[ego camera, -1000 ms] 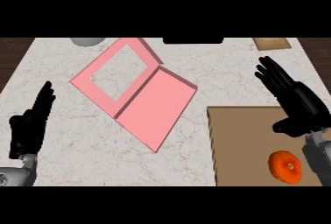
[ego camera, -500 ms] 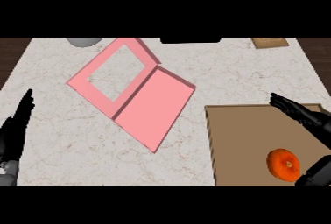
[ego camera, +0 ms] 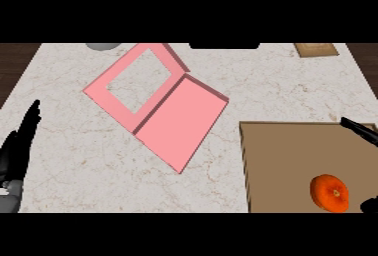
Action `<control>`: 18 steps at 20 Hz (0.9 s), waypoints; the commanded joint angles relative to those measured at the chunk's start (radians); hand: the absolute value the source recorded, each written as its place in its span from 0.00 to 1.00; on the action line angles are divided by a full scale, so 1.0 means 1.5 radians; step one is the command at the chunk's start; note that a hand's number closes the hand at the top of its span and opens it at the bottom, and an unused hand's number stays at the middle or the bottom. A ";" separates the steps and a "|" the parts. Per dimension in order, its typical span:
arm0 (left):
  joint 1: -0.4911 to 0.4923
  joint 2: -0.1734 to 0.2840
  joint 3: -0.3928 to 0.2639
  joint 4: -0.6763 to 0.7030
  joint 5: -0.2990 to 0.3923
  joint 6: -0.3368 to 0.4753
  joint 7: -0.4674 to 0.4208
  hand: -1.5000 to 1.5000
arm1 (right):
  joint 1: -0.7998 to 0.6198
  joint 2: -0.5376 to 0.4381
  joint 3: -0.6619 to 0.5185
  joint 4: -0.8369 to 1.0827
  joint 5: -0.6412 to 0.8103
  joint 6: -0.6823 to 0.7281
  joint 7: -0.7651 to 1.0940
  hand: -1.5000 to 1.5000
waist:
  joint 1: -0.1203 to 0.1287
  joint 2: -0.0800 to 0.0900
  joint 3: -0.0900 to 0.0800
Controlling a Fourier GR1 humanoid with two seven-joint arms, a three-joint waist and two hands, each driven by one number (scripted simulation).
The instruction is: Pick the squash from the tray and place it in the cardboard box
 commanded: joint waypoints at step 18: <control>-0.024 -0.010 0.025 -0.003 -0.031 -0.031 0.023 0.50 | -0.144 -0.026 0.219 0.141 0.443 -0.118 -0.111 0.00 | -0.003 -0.007 -0.005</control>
